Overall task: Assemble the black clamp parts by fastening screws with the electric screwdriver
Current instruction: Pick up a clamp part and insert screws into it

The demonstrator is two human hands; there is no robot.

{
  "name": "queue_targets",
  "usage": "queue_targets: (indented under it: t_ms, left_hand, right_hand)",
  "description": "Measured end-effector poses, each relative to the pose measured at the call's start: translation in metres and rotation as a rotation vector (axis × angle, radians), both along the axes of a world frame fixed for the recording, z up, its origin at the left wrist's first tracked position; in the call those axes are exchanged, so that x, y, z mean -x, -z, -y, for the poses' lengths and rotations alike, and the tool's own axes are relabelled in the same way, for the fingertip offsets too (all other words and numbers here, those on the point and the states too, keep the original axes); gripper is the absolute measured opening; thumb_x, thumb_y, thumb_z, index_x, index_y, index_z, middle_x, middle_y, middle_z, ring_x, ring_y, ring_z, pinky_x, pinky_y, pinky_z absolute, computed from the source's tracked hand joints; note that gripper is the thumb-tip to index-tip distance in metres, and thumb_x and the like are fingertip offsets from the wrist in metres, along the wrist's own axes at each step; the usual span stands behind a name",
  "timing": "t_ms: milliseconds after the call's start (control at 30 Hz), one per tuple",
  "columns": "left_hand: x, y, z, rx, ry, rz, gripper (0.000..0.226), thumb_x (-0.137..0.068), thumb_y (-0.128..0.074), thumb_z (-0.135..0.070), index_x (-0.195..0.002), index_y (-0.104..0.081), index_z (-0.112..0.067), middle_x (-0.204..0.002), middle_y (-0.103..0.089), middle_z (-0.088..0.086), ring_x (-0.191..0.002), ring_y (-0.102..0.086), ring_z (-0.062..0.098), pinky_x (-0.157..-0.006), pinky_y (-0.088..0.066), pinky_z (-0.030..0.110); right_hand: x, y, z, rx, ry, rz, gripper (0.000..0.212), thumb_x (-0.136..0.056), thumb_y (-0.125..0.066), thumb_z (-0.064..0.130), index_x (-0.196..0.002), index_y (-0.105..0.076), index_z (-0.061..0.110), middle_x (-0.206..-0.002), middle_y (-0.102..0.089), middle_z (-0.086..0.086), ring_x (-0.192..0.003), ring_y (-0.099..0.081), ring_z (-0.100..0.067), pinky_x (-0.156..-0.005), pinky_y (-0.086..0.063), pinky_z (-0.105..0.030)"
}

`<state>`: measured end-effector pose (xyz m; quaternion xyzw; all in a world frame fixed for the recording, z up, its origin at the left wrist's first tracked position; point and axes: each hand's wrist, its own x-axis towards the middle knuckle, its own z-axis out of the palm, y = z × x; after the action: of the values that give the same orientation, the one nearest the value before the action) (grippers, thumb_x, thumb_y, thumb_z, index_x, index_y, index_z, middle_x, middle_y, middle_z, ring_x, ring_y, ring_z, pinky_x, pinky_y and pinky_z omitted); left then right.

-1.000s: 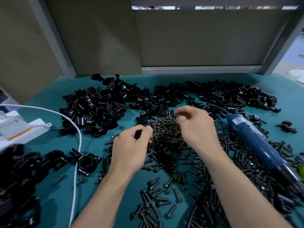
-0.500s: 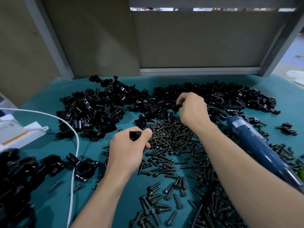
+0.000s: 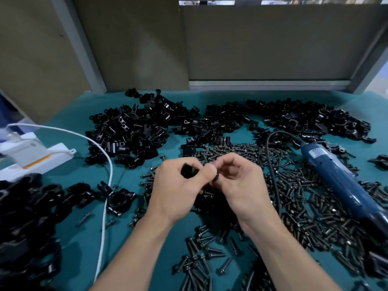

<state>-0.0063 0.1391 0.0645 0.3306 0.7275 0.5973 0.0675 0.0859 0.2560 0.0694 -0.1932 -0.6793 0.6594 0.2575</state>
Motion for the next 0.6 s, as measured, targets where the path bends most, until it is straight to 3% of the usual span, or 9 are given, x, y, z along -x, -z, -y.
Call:
queue_targets:
  t_ms: [100,167,233,367,500,600]
  left_hand:
    - [0.001,0.000,0.001,-0.043,0.010,0.041,0.018,-0.082,-0.072,-0.039,-0.069,-0.074,-0.026,-0.059,-0.067,0.000,-0.050,-0.057,0.013,-0.050,-0.041,0.029]
    - [0.002,-0.003,0.002,-0.085,0.045,0.130,0.013,-0.082,-0.072,-0.026,-0.071,-0.076,-0.023,-0.060,-0.070,0.005,-0.048,-0.058,0.014,-0.047,-0.042,0.028]
    - [0.004,-0.005,0.003,-0.139,0.103,0.247,0.014,-0.082,-0.069,-0.017,-0.072,-0.078,-0.020,-0.062,-0.070,0.010,-0.047,-0.058,0.014,-0.045,-0.045,0.026]
    - [0.008,-0.007,0.005,-0.171,0.164,0.382,0.011,-0.080,-0.069,-0.017,-0.071,-0.076,-0.015,-0.061,-0.067,0.015,-0.042,-0.052,0.018,-0.044,-0.044,0.024]
    - [0.005,-0.004,0.004,-0.145,0.102,0.323,0.013,-0.079,-0.071,-0.029,-0.077,-0.076,-0.016,-0.066,-0.070,0.014,-0.049,-0.056,0.021,-0.049,-0.047,0.029]
    - [0.000,-0.002,0.006,-0.042,-0.030,0.106,0.020,-0.075,-0.069,-0.044,-0.085,-0.077,-0.028,-0.074,-0.074,0.001,-0.063,-0.067,0.022,-0.063,-0.057,0.042]
  right_hand:
    - [-0.001,-0.004,-0.002,0.090,-0.064,-0.076,0.034,-0.083,-0.067,-0.023,-0.089,-0.075,0.009,-0.099,-0.079,-0.011,-0.091,-0.075,-0.029,-0.078,-0.063,-0.035]
    - [-0.002,-0.006,-0.004,0.231,-0.113,-0.119,0.038,-0.082,-0.062,-0.027,-0.097,-0.075,0.006,-0.102,-0.079,-0.013,-0.085,-0.074,-0.020,-0.072,-0.059,-0.025]
    - [-0.003,-0.007,-0.007,0.308,-0.126,-0.133,0.036,-0.085,-0.064,-0.022,-0.105,-0.076,0.006,-0.098,-0.078,-0.013,-0.080,-0.073,-0.016,-0.067,-0.056,-0.021]
    - [-0.005,-0.008,-0.013,0.246,-0.142,-0.126,0.034,-0.088,-0.068,-0.015,-0.097,-0.080,0.016,-0.087,-0.077,-0.009,-0.074,-0.070,-0.015,-0.066,-0.055,-0.020]
    - [-0.005,-0.008,-0.016,0.177,-0.028,-0.099,0.023,-0.083,-0.078,-0.005,-0.086,-0.083,0.017,-0.075,-0.075,-0.007,-0.066,-0.067,-0.015,-0.064,-0.054,-0.021]
    - [-0.002,-0.006,-0.010,0.231,0.169,-0.126,0.019,-0.081,-0.083,0.005,-0.079,-0.083,0.024,-0.069,-0.073,-0.002,-0.063,-0.066,-0.012,-0.063,-0.054,-0.021]
